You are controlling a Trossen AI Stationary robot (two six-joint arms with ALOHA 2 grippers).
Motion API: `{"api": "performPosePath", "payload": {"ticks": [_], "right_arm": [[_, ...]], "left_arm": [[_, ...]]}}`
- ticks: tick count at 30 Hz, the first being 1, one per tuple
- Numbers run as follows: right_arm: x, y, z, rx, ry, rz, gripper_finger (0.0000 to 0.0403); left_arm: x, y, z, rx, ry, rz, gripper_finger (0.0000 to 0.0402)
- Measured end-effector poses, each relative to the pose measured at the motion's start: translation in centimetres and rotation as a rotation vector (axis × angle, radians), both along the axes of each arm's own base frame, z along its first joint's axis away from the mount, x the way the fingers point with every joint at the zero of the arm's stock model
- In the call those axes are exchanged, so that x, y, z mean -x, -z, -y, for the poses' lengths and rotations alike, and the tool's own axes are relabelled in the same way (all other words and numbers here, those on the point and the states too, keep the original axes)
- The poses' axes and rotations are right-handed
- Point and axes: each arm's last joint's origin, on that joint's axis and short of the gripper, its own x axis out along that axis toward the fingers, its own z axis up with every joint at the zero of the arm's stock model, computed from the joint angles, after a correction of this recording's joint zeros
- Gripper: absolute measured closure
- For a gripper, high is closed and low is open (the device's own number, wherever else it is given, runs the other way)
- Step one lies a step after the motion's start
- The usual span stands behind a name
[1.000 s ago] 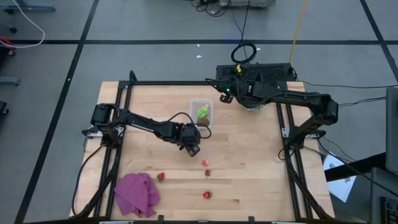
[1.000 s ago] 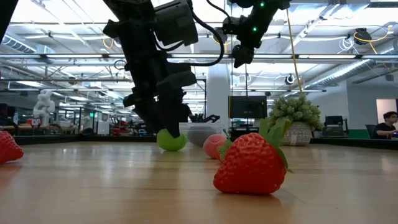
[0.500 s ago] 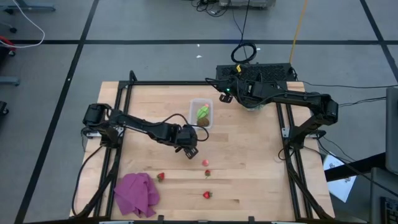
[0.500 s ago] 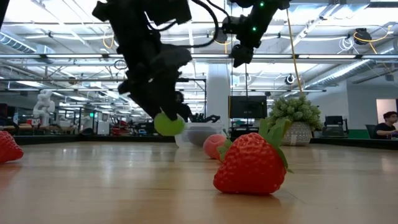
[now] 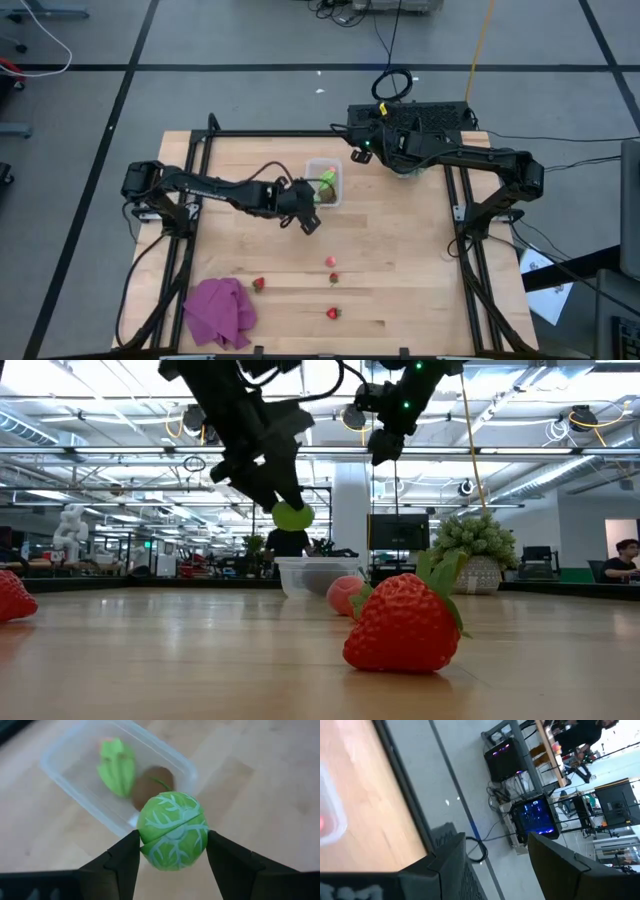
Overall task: Pick and placing Produce into tupperware
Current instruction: Put the cabbage into the transparent bin
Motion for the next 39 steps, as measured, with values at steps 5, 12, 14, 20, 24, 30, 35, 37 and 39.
{"api": "performPosePath", "payload": {"ticks": [5, 12, 14, 20, 24, 30, 35, 37, 39], "right_arm": [[-0.2, -0.3, 0.1, 0.025, -0.012, 0.021, 0.0200], [-0.5, -0.8, 0.2, 0.057, -0.029, 0.034, 0.0200], [-0.6, -0.8, 0.2, 0.063, -0.031, 0.042, 0.0200], [-0.6, -0.9, 0.2, 0.065, -0.031, 0.046, 0.0200], [-0.6, -0.9, 0.2, 0.063, -0.032, 0.043, 0.0200], [-0.6, -0.8, 0.2, 0.062, -0.032, 0.042, 0.0200], [-0.6, -0.8, 0.2, 0.060, -0.031, 0.043, 0.0200], [-0.6, -0.8, 0.2, 0.060, -0.031, 0.043, 0.0200], [-0.6, -0.8, 0.2, 0.060, -0.030, 0.046, 0.0200]], "left_arm": [[-0.4, -0.2, -3.1, -0.008, 0.000, 0.022, 0.0192], [-0.4, -0.4, -7.0, -0.026, -0.009, 0.055, 0.0192], [-0.3, -0.2, -8.0, -0.025, -0.024, 0.057, 0.0192], [-0.6, 1.2, -10.0, 0.008, -0.024, 0.048, 0.0192], [-1.1, 2.2, -10.7, 0.034, -0.013, 0.049, 0.0192], [-1.7, 3.1, -11.5, 0.032, -0.018, 0.064, 0.0192], [-1.6, 3.9, -12.1, 0.049, -0.027, 0.045, 0.0192], [-1.5, 4.3, -12.2, 0.057, -0.031, 0.024, 0.0192], [-1.7, 4.3, -12.3, 0.057, -0.034, 0.037, 0.0192]]}}
